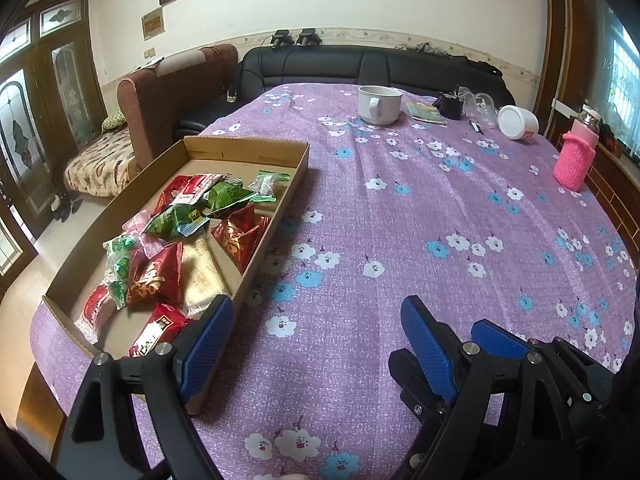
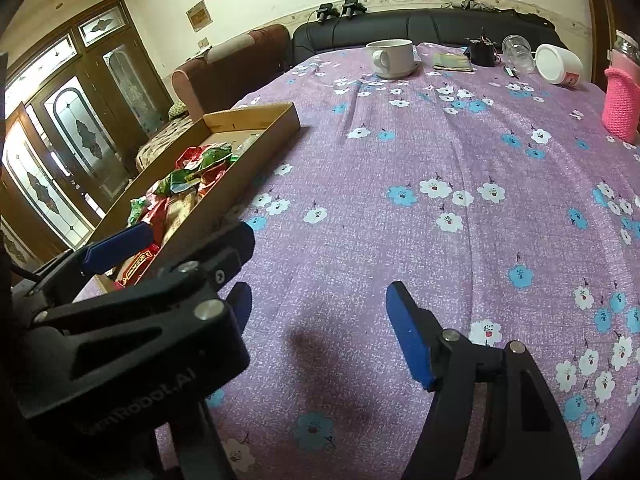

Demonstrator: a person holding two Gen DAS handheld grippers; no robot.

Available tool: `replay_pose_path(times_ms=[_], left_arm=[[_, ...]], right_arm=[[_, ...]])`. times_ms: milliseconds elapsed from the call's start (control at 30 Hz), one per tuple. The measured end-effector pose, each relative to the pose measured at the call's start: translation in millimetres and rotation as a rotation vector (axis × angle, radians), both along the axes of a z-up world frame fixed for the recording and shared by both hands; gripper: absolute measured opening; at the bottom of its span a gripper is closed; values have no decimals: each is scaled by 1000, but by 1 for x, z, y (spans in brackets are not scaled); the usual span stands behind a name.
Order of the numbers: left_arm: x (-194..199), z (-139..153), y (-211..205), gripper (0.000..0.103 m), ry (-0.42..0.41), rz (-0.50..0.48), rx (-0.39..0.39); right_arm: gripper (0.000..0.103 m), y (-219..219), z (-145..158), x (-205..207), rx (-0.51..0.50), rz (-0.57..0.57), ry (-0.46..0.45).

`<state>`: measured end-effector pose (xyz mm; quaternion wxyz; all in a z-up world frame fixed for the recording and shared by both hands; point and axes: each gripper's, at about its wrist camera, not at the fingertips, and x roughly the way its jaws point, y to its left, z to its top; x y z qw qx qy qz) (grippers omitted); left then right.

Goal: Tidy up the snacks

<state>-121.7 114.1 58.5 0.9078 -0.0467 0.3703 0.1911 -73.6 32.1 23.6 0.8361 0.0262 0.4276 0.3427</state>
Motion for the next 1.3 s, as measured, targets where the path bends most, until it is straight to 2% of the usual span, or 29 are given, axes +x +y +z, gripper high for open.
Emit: replay_pose_path(times_ms=[233,367,500,567,633,700,733,867,967,1033,1167,1233,1300], left_arm=[[-1,-2,1,86,10,-8,-24],[-15,21,14,85,-63,-3,-22],[-32,55,76,85,-130,122,21],[-37,66,117,85,-127,214,56],[-39,72,157,85,-100,285,127],[-34,68,193,85,-58,331,182],[-31,63,210,85,-35,340,183],[-18,39,270,85,-2,399,64],[-3,28,287,85,9,416,57],[7,23,294,85,12,404,58],[25,16,294,85,48,372,92],[32,11,303,85,86,369,65],[34,10,309,85,108,373,35]], right_arm=[[71,0,0,0,-2,2,-5],[71,-1,-1,2,5,-5,9],[71,-4,-3,4,10,-21,29],[71,-4,-4,3,11,-22,27],[71,-3,-4,3,6,-20,24],[71,-2,-4,3,2,-20,26],[71,-2,-5,4,0,-19,26],[71,7,12,8,27,6,13],[73,34,43,20,97,88,4],[74,62,51,32,74,134,14],[74,119,47,53,23,163,45],[74,143,38,62,-19,170,68],[69,158,27,67,-60,176,82]])
